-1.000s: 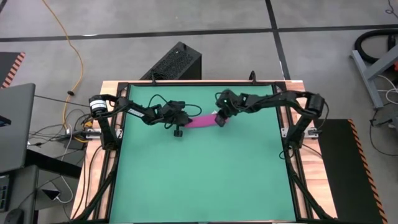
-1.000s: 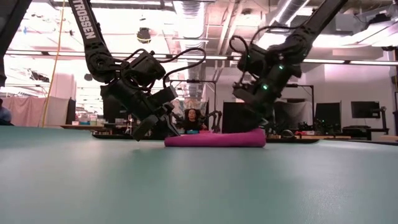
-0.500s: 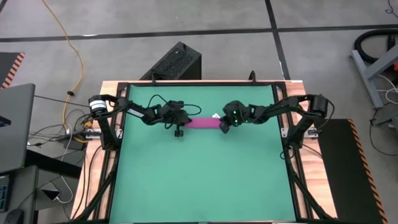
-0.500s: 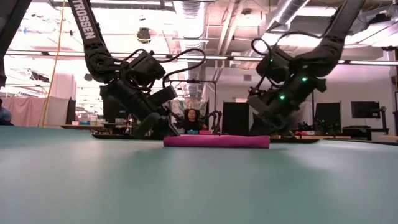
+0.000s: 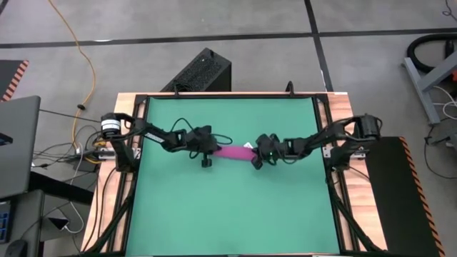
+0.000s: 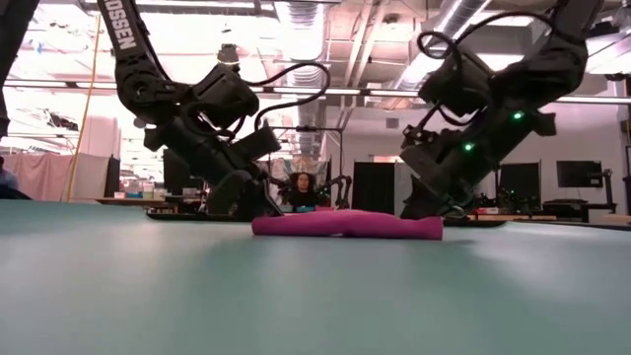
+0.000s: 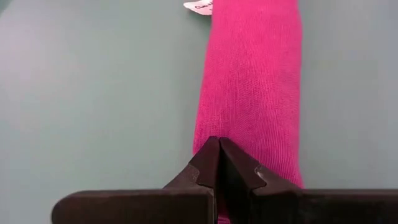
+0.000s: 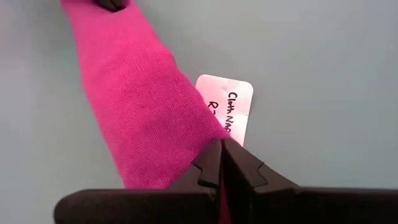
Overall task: Roll towel into tight, uniform cylinder
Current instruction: Roll the pink towel
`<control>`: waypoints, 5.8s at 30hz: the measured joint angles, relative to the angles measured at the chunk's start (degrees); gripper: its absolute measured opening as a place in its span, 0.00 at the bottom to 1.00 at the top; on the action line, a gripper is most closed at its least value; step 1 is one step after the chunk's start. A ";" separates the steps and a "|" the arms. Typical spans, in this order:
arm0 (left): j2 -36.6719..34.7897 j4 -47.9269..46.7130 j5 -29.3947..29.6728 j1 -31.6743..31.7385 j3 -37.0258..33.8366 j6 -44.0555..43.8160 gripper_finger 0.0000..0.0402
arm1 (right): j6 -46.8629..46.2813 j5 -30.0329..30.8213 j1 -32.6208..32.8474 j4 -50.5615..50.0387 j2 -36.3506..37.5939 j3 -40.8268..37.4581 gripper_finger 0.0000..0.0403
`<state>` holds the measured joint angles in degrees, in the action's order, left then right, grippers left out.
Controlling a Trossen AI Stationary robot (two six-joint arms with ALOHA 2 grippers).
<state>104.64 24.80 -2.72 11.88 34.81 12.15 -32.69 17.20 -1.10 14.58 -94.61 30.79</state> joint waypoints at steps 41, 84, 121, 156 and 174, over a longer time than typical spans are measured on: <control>-0.26 -0.63 8.64 -10.31 -0.60 -9.01 0.00 | 22.05 15.69 12.34 40.29 -0.91 -8.42 0.02; 9.02 43.74 11.70 -10.89 1.19 -13.33 0.00 | 11.19 10.26 10.32 52.33 -19.45 -7.96 0.03; 16.90 35.65 13.96 -11.53 -0.31 -24.54 0.00 | 17.20 10.56 10.68 52.48 -13.76 -8.36 0.03; 14.26 37.72 11.95 -11.56 -0.81 -23.14 0.00 | 13.09 11.34 4.57 30.34 -10.55 -4.94 0.03; -8.37 16.78 14.17 -11.60 -0.76 -16.32 0.00 | 15.03 10.98 4.33 35.79 -10.60 -5.25 0.03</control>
<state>96.27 41.58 11.46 0.27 34.04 -4.17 -17.66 28.17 3.22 50.37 -105.21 25.54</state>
